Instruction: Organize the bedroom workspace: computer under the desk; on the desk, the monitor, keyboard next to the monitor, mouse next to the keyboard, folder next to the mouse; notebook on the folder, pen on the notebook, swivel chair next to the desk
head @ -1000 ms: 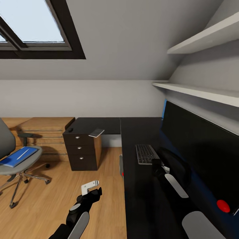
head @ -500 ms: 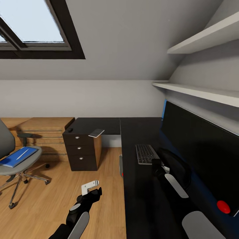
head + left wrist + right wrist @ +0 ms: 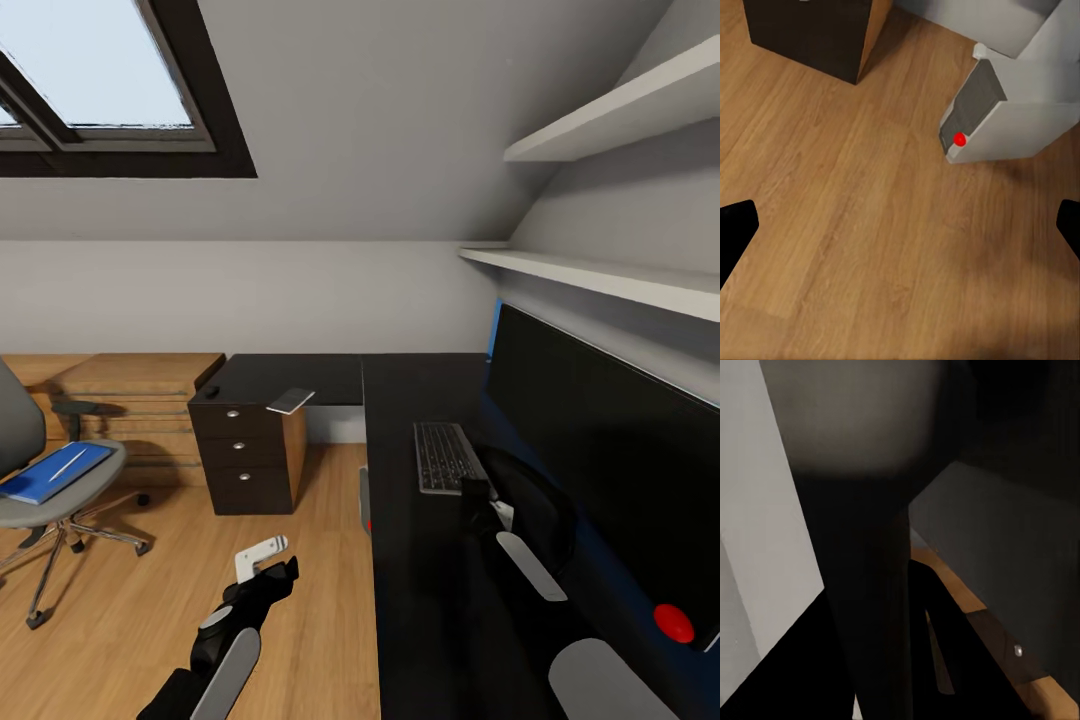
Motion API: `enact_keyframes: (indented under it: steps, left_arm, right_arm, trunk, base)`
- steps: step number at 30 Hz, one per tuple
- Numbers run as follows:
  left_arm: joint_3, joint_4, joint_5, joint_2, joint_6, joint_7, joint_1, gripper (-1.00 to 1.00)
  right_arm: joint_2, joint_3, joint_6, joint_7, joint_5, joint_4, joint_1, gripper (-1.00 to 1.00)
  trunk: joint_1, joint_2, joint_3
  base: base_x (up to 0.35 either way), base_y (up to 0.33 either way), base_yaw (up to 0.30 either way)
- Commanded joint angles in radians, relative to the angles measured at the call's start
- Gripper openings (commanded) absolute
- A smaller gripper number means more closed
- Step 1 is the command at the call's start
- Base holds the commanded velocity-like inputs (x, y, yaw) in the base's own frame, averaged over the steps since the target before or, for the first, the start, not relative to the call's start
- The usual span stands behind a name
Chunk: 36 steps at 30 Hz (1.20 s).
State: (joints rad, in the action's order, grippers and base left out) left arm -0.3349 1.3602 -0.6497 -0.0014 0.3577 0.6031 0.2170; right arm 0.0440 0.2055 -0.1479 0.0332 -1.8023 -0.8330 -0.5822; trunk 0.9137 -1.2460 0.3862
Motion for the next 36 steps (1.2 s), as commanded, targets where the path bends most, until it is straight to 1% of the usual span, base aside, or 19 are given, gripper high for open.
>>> enact_keyframes:
  steps: [1,5,9,29,36]
  left_arm:
    - [-0.001,0.002,-0.006,0.000,0.002,0.007,0.001,1.00]
    - [0.000,0.002,-0.006,0.000,0.003,0.007,0.001,1.00]
    - [0.000,0.002,-0.006,0.000,0.003,0.007,0.001,1.00]
    - [0.001,0.002,-0.007,0.000,0.003,0.007,0.001,1.00]
    - [0.000,0.002,-0.007,0.000,0.003,0.007,0.001,1.00]
  right_arm:
    - [0.002,0.006,-0.009,-0.012,-0.011,-0.002,-0.001,-1.00]
    - [0.004,0.006,-0.009,-0.058,-0.011,-0.003,-0.001,-1.00]
    - [0.005,0.006,-0.009,-0.081,-0.011,-0.003,0.000,-1.00]
    - [0.005,0.006,-0.007,-0.083,-0.005,0.000,0.000,-1.00]
    - [0.005,0.006,-0.006,-0.080,0.011,0.000,0.000,-1.00]
  trunk:
    - [0.004,-0.008,0.004]
    - [0.019,-0.036,0.017]
    - [0.035,-0.064,0.030]
    - [0.111,-0.204,0.092]
    - [0.138,-0.253,0.114]
  base:
    - [0.000,0.000,0.000]
    - [0.000,0.000,0.000]
    - [0.000,0.000,0.000]
    - [0.000,0.000,0.000]
    - [0.000,0.000,0.000]
